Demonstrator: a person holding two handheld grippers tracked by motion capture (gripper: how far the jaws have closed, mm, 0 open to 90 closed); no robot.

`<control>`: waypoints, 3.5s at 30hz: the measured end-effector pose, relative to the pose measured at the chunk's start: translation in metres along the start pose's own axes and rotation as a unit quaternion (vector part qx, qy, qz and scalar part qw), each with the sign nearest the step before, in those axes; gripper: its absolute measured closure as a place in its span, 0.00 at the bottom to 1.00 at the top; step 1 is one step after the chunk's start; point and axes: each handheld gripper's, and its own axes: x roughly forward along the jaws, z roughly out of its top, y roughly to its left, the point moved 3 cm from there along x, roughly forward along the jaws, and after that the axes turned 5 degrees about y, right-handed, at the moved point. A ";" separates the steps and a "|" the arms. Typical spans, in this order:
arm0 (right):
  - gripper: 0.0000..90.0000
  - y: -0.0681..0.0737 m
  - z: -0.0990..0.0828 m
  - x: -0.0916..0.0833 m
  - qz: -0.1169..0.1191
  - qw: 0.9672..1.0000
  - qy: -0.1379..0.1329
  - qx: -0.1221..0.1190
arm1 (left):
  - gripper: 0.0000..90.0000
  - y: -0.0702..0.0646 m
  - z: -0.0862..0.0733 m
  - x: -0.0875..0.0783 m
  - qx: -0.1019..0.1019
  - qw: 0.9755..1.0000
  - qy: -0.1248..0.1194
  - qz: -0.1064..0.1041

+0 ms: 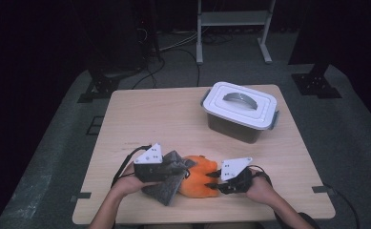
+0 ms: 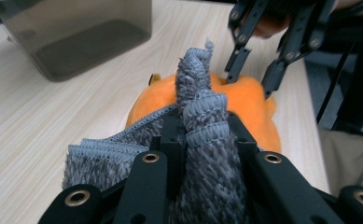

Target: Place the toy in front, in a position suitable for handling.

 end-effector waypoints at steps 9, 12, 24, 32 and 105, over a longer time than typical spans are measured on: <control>0.76 0.002 0.002 0.002 -0.001 1.000 -0.001 -0.011 | 0.82 0.011 -0.022 -0.013 -0.034 0.999 0.013 0.026; 0.76 0.003 0.003 0.003 -0.004 1.000 -0.001 -0.020 | 0.82 0.007 -0.010 -0.014 -0.029 0.999 -0.015 0.008; 0.47 0.004 0.008 0.000 0.001 1.000 -0.027 -0.002 | 0.82 -0.011 0.005 0.015 0.004 1.000 0.008 -0.029; 0.31 -0.012 0.002 0.002 0.006 0.997 -0.047 0.069 | 0.82 -0.013 -0.011 0.001 -0.003 1.000 0.019 -0.022; 0.67 -0.021 0.007 0.011 0.060 0.987 -0.053 0.140 | 0.83 -0.017 0.004 -0.012 -0.017 0.999 -0.023 -0.028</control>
